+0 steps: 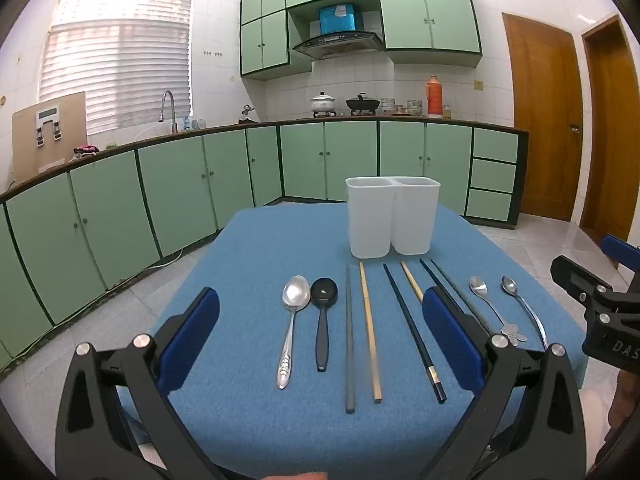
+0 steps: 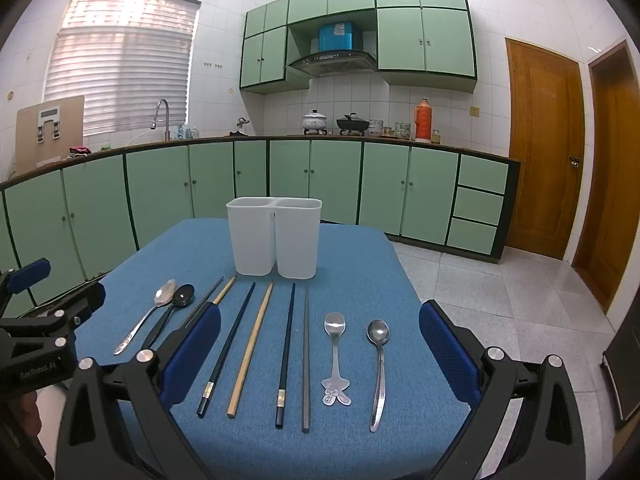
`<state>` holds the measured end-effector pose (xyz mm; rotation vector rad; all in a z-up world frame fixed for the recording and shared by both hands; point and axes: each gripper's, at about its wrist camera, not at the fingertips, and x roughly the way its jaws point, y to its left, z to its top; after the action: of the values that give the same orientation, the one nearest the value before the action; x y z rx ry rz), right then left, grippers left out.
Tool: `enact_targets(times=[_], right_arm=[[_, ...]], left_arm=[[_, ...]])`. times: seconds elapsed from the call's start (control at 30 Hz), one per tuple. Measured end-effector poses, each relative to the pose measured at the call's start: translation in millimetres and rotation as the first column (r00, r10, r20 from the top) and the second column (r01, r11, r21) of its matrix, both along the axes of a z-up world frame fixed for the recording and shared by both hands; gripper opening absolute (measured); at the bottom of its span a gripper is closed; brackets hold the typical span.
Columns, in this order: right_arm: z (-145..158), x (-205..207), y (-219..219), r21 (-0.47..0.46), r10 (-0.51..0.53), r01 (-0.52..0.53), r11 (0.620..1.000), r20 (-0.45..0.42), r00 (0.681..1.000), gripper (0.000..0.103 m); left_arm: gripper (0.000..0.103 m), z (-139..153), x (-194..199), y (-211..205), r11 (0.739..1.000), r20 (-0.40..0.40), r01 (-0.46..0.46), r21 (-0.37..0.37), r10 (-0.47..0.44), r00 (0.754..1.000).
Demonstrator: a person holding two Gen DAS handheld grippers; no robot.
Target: Organize utensils
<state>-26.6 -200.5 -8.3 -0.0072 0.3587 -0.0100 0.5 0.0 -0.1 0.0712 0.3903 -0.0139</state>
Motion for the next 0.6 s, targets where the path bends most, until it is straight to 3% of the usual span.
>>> enact_targets(times=[0.6], right_arm=[[-0.1,-0.2,-0.2,-0.001,0.0,0.0,1.0,0.0,1.0,0.097]], left_arm=[[0.098,-2.0,3.1,1.8,1.0,-0.005,-0.003,-0.003,0.003,1.0]])
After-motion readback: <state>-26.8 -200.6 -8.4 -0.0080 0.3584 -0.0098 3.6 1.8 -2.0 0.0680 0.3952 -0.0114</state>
